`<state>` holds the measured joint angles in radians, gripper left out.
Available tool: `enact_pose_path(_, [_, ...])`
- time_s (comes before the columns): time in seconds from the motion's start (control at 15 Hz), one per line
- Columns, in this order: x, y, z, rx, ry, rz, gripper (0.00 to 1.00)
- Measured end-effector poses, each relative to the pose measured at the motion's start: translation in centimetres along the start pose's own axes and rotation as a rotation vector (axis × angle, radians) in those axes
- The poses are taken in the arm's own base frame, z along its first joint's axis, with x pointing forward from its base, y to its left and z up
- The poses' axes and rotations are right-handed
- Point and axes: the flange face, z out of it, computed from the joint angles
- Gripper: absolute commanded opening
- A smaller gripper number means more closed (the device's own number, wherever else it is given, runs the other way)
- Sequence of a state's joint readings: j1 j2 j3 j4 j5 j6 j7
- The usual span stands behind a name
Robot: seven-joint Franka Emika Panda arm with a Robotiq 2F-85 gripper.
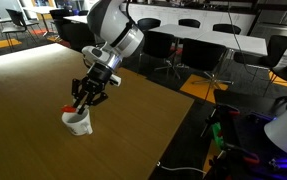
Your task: Put the marker in the mug
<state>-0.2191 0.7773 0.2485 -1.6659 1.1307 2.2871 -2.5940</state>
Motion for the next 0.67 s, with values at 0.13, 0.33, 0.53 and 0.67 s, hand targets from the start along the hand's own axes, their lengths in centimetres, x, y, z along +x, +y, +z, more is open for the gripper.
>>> enact_pose_path(0.13, [0.1, 0.4, -0.2, -0.006, 0.000, -0.007, 0.06])
enact_pose_path(0.33, [0.3, 1.1, -0.5, -0.012, -0.001, -0.023, 0.06])
enact_pose_path(0.53, [0.0, 1.5, -0.5, -0.017, -0.002, -0.031, 0.06])
enact_pose_path(0.67, [-0.5, 1.6, -0.2, -0.019, -0.001, -0.027, 0.06])
